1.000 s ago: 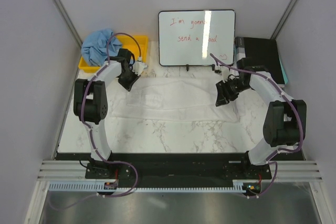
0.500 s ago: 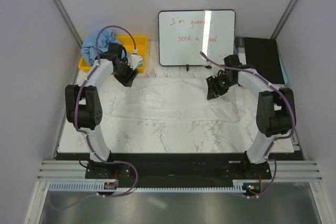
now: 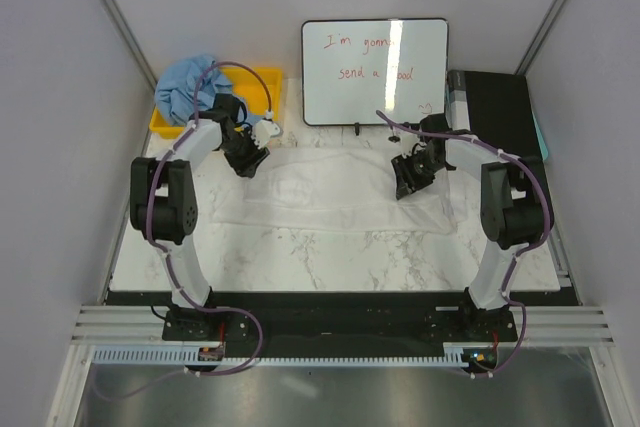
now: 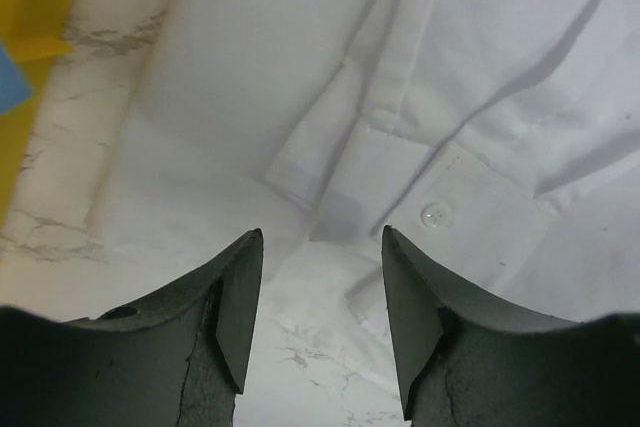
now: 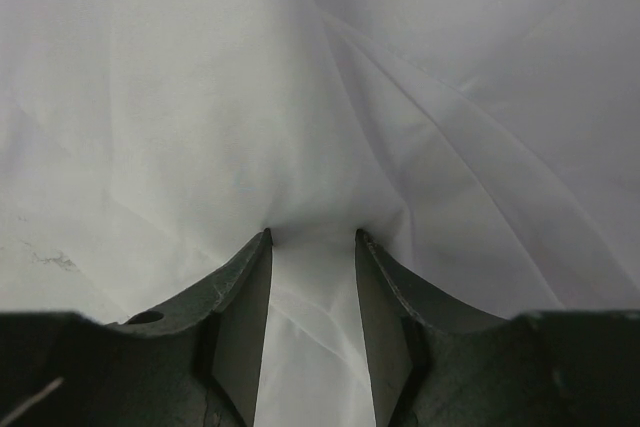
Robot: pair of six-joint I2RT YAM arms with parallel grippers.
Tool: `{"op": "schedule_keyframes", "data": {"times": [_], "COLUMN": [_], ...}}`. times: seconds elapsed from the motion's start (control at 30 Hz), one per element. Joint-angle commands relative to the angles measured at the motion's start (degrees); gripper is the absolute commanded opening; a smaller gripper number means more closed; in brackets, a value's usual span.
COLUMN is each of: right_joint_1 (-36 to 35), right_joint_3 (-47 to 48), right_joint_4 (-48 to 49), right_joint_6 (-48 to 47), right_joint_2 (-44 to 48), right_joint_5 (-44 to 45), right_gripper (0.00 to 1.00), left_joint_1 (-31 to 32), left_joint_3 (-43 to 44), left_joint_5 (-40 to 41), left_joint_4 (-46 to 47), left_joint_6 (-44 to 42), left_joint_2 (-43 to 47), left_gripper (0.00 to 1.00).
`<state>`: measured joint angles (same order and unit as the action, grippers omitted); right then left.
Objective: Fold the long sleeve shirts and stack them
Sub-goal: Fold the shirt
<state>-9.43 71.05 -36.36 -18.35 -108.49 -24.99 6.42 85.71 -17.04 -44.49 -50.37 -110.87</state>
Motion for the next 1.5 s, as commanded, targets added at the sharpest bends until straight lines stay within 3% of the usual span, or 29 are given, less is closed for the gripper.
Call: {"op": "schedule_keyframes", "data": {"times": [0.0,0.2,0.43,0.6,0.7,0.77,0.87,0.97,1.23,1.47], "right_joint_1": [-0.6,-0.9,-0.9,-0.6,0.2,0.6,0.7,0.6,0.5,0.6], "right_joint_3": [-1.3,0.3,2.9,2.8,1.7,0.9,-0.9,-2.4,-4.9,1.0], "right_joint_4": [1.0,-1.3,-6.3,-10.0,-11.3,-11.7,-12.2,-12.5,-9.8,-4.3], "right_joint_6": [-1.0,-1.7,-2.8,-4.3,-4.8,-4.7,-4.6,-4.6,-6.3,-7.8], "right_joint_2": [-0.5,1.8,7.8,11.5,12.9,14.1,15.2,14.0,8.8,-1.3], "right_joint_5": [3.0,2.6,1.7,3.2,4.0,5.1,5.1,6.0,11.5,15.9], "right_gripper": [0.48,0.54,0.58,0.59,0.59,0.57,0.57,0.55,0.52,0.50], "left_joint_1": [0.7,0.7,1.9,12.0,14.5,13.1,10.7,10.5,12.2,13.4], "left_joint_3": [-6.6,-14.2,-27.7,-40.0,-36.8,-27.8,-17.6,-14.4,-19.9,-26.4], "left_joint_5": [0.6,3.5,5.8,3.6,-1.8,-7.4,-8.4,-7.4,-6.0,-4.9], "left_joint_4": [-0.2,0.8,0.0,-4.7,-10.4,-15.0,-15.1,-15.9,-12.7,-10.6], "left_joint_6": [-6.0,-8.3,-10.1,-6.4,-3.0,-0.9,0.5,-3.7,-7.8,-6.1], "left_joint_2": [-0.8,-0.1,9.0,20.7,24.8,25.0,22.5,18.9,18.7,19.5], "left_gripper": [0.57,0.56,0.55,0.55,0.56,0.56,0.57,0.56,0.56,0.54]}}
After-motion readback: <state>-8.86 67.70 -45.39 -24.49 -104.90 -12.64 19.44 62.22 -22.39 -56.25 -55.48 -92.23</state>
